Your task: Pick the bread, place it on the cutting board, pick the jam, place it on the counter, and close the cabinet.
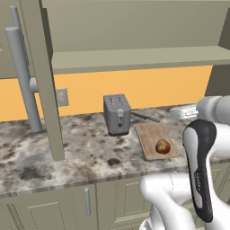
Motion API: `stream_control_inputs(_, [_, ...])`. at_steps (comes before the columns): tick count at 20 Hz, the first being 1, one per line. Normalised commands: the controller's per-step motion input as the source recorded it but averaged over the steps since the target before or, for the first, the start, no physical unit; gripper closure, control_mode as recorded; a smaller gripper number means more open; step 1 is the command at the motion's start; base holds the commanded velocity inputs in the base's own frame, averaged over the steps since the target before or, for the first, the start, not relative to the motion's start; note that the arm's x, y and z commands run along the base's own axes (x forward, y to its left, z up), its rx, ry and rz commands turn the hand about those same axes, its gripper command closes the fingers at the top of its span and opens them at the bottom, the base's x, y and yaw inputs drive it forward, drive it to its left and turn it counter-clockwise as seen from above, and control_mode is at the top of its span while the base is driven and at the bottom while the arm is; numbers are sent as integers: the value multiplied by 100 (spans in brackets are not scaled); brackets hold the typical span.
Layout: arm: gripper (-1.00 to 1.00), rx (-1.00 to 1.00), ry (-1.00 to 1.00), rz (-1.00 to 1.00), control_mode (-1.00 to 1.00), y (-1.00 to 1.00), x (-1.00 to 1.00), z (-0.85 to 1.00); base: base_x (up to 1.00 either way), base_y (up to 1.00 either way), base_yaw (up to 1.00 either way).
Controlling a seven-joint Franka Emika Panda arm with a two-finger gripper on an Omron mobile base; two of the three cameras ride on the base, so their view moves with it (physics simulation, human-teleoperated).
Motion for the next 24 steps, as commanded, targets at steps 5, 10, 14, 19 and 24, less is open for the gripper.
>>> stream_control_inputs(5, [-100, -3, -27, 0, -100, 29, -68, 17, 0, 0, 0])
stream_control_inputs(10, [-100, -2, -22, 0, -100, 25, -92, 23, 0, 0, 0])
stream_control_inputs(14, [-100, 0, -18, -3, -100, 21, -74, 29, 0, 0, 0])
stream_control_inputs(19, [-100, 0, -12, -6, -100, 18, -37, 46, 0, 0, 0])
stream_control_inputs(24, [-100, 0, -12, -2, -100, 16, -40, 23, 0, 0, 0])
